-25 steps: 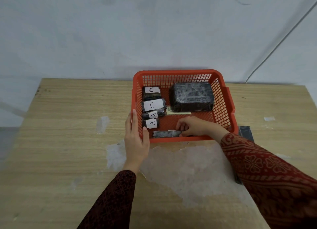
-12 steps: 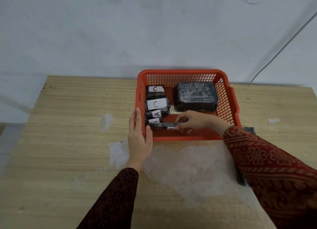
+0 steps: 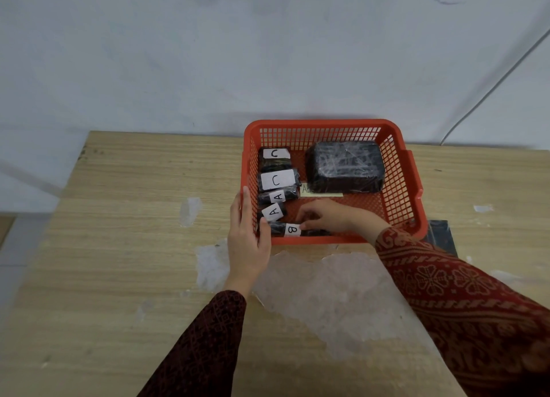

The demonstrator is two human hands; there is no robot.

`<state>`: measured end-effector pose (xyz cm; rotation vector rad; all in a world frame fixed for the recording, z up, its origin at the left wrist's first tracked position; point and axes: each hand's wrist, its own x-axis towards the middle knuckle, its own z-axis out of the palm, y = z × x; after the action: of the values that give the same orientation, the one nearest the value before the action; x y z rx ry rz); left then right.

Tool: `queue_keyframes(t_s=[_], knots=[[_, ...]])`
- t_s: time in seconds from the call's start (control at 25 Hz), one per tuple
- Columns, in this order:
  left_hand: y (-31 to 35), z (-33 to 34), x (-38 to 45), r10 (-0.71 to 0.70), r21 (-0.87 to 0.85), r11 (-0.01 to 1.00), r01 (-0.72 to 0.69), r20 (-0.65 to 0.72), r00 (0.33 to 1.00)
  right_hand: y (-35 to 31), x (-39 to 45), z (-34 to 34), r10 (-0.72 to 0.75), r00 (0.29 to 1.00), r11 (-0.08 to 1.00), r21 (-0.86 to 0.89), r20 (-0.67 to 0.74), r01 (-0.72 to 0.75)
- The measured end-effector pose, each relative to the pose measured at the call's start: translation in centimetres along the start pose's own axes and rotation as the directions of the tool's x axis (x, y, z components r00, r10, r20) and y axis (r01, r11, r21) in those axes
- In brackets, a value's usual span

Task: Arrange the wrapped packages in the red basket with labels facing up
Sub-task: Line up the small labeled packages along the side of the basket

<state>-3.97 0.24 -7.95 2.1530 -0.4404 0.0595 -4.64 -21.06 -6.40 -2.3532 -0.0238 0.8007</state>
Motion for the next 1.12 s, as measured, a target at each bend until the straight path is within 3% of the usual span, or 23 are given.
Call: queue_keyframes(t_s=[0.36,0.48,0.72,0.84,1.0,1.12], knots=[[-0.3,0.1,0.1,-0.003,0.005,1.000,0.003,-0.014,1.000,0.1,0.0,-0.4,0.011,1.000,0.996,-0.091,-0.018,-0.013],[-0.5,0.2,0.1,-0.006,0.004,1.000,0.006,-0.021,1.000,-0.5,0.4,0.7,-0.020,0.993,0.975,-0.220,-0.112,-0.006],[-0.5,0.2,0.2,0.000,0.009,1.000,0.000,-0.034,0.999,-2.7,1.1,1.0,-0.114,0.945,0.959,-0.282,-0.307,0.024],[-0.4,0.1,0.1,0.003,0.011,1.000,-0.003,-0.027,1.000,-4.0,2.3,1.6,-0.146,0.935,0.947,-0.320,-0.325,0.037],[0.1,-0.1,0.1,-0.012,0.007,1.000,0.012,0.010,1.000,-4.1,2.5,1.8,-0.102,0.932,0.978,-0.205,-0.348,0.030],[0.2,-0.7,0.1,-0.041,0.101,0.994,0.037,0.042,0.998,-3.7,0.8,1.3,-0.070,0.903,0.997,-0.066,-0.423,0.047]])
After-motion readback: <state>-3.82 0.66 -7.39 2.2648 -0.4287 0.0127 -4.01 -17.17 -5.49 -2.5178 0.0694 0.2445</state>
